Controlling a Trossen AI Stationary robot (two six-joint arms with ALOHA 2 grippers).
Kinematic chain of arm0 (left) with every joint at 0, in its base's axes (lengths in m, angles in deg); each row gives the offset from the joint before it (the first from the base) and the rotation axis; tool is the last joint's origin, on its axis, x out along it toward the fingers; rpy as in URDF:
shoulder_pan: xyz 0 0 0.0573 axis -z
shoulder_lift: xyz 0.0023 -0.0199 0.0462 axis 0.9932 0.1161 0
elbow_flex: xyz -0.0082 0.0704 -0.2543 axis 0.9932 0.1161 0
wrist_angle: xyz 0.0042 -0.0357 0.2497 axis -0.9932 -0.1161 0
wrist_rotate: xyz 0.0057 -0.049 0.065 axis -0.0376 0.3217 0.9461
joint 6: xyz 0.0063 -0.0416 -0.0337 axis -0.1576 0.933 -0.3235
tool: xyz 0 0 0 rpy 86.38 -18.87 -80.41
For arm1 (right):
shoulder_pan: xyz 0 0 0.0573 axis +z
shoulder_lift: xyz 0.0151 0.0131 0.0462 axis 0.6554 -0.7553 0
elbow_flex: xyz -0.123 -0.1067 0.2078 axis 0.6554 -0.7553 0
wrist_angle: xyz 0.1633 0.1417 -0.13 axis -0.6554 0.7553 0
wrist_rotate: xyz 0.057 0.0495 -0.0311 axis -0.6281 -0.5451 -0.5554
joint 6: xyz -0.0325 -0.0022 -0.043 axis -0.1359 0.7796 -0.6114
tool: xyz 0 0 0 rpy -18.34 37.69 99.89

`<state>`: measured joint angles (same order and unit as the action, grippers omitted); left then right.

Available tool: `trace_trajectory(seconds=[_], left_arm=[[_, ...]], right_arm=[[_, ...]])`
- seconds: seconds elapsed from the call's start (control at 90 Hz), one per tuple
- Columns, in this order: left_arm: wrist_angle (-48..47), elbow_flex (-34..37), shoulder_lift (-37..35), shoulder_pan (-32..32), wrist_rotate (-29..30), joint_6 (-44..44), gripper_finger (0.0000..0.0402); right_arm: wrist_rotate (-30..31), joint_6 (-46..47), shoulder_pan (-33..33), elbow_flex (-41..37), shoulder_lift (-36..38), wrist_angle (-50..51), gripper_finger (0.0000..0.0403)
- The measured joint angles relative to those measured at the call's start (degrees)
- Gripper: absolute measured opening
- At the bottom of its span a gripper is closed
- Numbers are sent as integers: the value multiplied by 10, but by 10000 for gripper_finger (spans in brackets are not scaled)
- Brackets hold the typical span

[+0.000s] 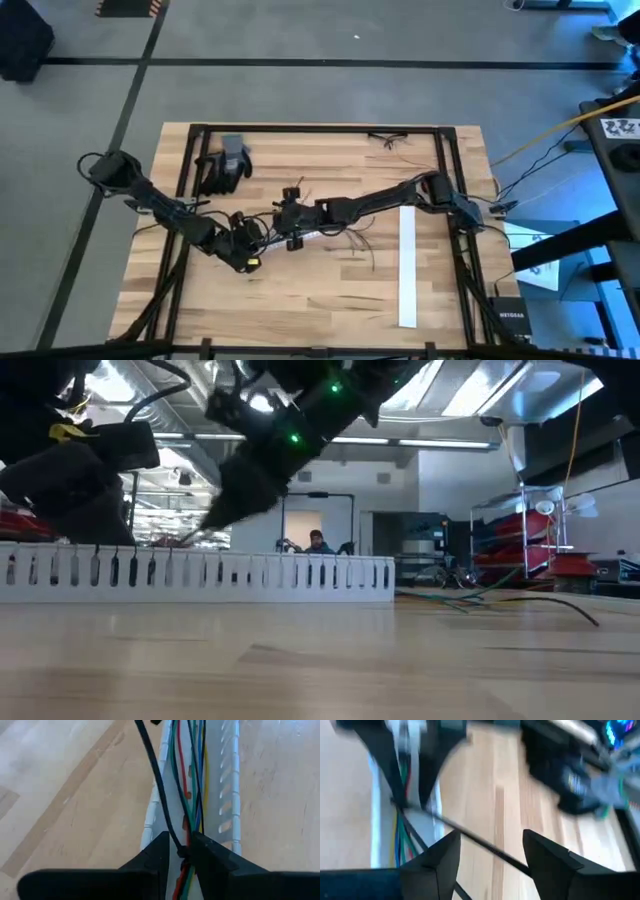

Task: Ziptie cables
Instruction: Put the colored ziptied cables into the white cable duct

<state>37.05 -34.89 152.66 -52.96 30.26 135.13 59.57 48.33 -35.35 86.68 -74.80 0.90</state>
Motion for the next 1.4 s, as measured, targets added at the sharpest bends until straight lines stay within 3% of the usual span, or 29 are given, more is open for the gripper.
trace_trajectory(seconds=[0.256,0.456,0.633,0.978,1.167,1.4], left_arm=[[1,0,0,0,0,-2,75],[0,0,0,0,-2,-3,75],[-3,0,0,0,-3,-3,75],[-5,0,0,0,4,-3,75],[-6,0,0,0,7,-3,75],[-6,0,0,0,7,-3,75]], right_arm=[[6,44,12,-17,4,47,206],[43,8,35,-19,7,41,206],[-58,0,38,-21,12,64,206],[-63,4,39,-21,24,75,206],[-122,49,41,-20,33,99,206],[-125,58,33,-42,28,103,206]])
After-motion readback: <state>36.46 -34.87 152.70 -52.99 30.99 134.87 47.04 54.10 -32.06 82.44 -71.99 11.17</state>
